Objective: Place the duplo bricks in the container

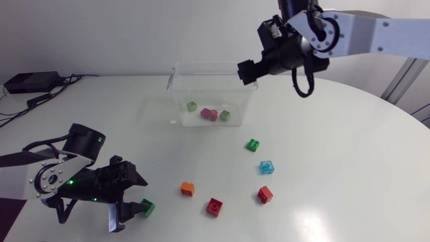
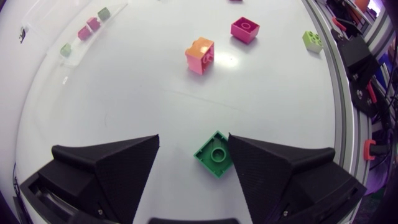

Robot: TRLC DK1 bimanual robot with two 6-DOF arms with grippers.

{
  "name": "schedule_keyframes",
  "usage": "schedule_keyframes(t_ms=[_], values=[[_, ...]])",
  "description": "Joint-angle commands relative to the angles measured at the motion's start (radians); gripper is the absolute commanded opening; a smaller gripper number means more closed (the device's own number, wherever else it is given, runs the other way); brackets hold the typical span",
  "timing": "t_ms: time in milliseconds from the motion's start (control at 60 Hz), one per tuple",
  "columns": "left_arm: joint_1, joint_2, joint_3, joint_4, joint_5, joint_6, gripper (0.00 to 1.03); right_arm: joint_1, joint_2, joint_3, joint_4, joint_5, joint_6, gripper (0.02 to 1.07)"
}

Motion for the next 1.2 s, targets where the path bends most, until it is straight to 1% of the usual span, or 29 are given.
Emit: schedule_keyframes(t_ms=[0, 100, 233, 367, 433, 567, 700, 850, 967, 1017, 1050, 1150, 1183], values=[[-0.017, -0.025, -0.024, -0.016, 0.007, 0.005, 0.77, 0.002, -0.071, -0.131, -0.032, 0.004, 0.041, 1.02], [-0.012, -0.06, -0.024, -0.029, 0.006, -0.014, 0.77, 0.017, -0.158, -0.247, -0.032, 0.004, 0.053, 1.02], [-0.026, -0.091, -0.035, -0.077, 0.006, -0.032, 0.77, 0.037, -0.224, -0.339, -0.032, 0.004, 0.061, 1.02], [-0.009, -0.109, -0.041, -0.094, 0.006, -0.014, 0.77, 0.052, -0.246, -0.396, -0.029, 0.004, 0.061, 1.02], [-0.011, -0.117, -0.047, -0.115, 0.006, 0.006, 0.77, 0.06, -0.257, -0.427, -0.019, 0.004, 0.061, 1.02], [-0.014, -0.125, -0.073, -0.118, 0.0, 0.049, 0.77, 0.074, -0.278, -0.476, -0.012, 0.004, 0.059, 1.02], [-0.006, -0.099, -0.083, -0.102, -0.006, 0.083, 0.77, 0.079, -0.29, -0.504, -0.005, 0.004, 0.058, 1.02], [-0.028, -0.05, -0.103, -0.002, -0.037, 0.084, 0.77, 0.086, -0.29, -0.514, 0.0, 0.004, 0.059, 1.02], [-0.042, -0.011, -0.098, 0.03, -0.051, 0.083, 0.77, 0.098, -0.293, -0.531, 0.001, 0.002, 0.062, 1.02], [-0.049, 0.004, -0.095, 0.047, -0.056, 0.084, 0.71, 0.103, -0.293, -0.54, 0.003, 0.002, 0.062, 1.02], [-0.051, 0.01, -0.09, 0.047, -0.057, 0.084, 0.7, 0.105, -0.295, -0.545, 0.004, 0.002, 0.062, 1.02], [-0.06, 0.026, -0.081, 0.053, -0.06, 0.081, 0.69, 0.105, -0.3, -0.554, 0.009, 0.004, 0.062, 1.02], [-0.063, 0.033, -0.079, 0.059, -0.065, 0.081, 0.67, 0.105, -0.303, -0.556, 0.009, 0.004, 0.062, 1.02]])
